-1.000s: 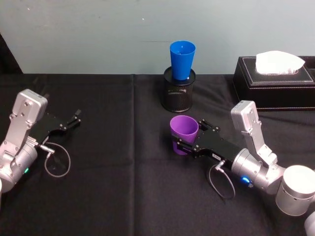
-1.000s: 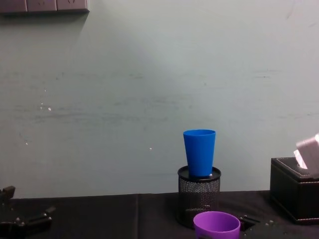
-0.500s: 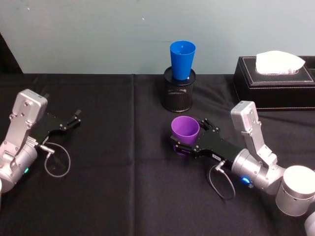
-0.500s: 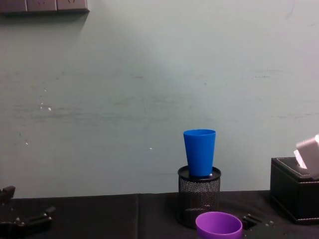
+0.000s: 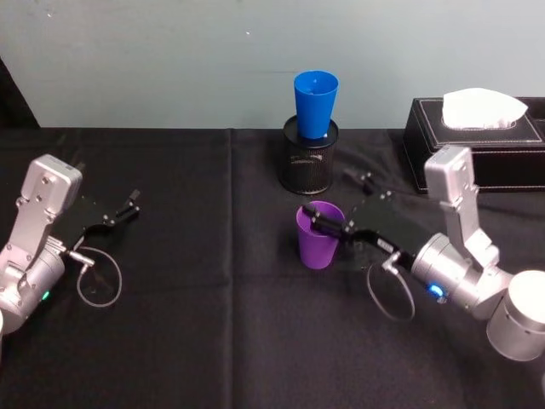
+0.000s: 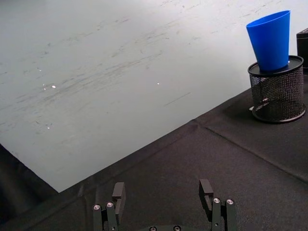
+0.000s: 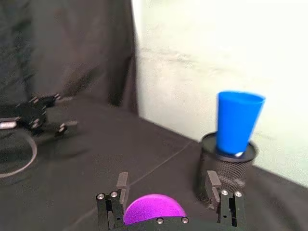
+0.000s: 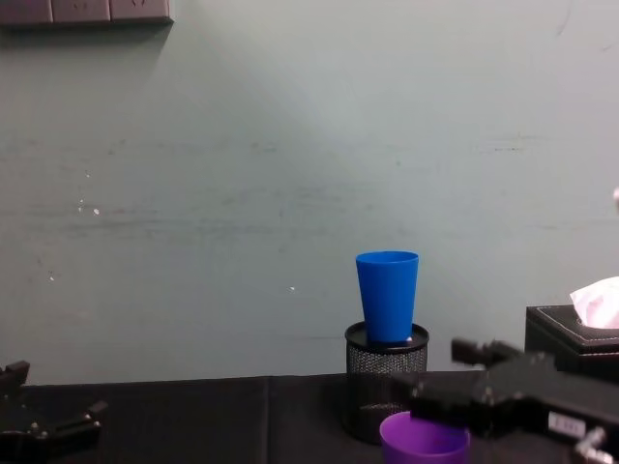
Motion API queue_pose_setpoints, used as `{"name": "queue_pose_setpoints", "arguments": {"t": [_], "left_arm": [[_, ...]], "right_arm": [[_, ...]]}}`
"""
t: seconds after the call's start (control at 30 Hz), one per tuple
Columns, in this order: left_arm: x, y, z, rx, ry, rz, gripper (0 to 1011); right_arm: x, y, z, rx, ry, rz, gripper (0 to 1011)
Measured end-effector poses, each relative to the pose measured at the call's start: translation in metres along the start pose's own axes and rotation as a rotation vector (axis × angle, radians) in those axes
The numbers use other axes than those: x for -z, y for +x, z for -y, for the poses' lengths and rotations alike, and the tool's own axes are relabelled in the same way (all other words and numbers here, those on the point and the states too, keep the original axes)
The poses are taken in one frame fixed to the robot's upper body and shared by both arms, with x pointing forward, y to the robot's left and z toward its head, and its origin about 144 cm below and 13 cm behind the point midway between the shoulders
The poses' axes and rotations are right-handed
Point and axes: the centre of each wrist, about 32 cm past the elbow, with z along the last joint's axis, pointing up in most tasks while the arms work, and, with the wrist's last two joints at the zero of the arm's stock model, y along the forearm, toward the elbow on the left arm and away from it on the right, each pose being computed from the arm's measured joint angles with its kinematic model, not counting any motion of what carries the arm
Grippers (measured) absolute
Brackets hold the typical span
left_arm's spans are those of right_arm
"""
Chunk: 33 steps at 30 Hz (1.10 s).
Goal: Pick up one cup with a gripper and tap it against the other cup.
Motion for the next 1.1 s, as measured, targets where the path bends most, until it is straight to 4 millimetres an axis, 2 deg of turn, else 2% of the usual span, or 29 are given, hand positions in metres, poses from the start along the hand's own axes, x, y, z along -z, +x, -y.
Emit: {"name": "queue_pose_setpoints", "arguments": {"t": [0.3, 0.43, 0.77, 1.1], "left_arm": [[0.0, 0.0, 0.0, 0.0, 0.0, 0.0, 1005], [0.0, 0.0, 0.0, 0.0, 0.0, 0.0, 1005], [0.0, 0.0, 0.0, 0.0, 0.0, 0.0, 1005], [0.0, 0.0, 0.0, 0.0, 0.0, 0.0, 1005]], "right_arm": [[-0.017, 0.004, -0.005, 0.189, 0.011, 0.002, 1004], [-0.017, 0.003, -0.008, 0.264, -0.007, -0.009, 1004], [0.001, -0.006, -0.016, 0.456, -0.062, -0.023, 1004], [0.01, -0.007, -0.02, 0.488, -0.096, -0.031, 1004]]}}
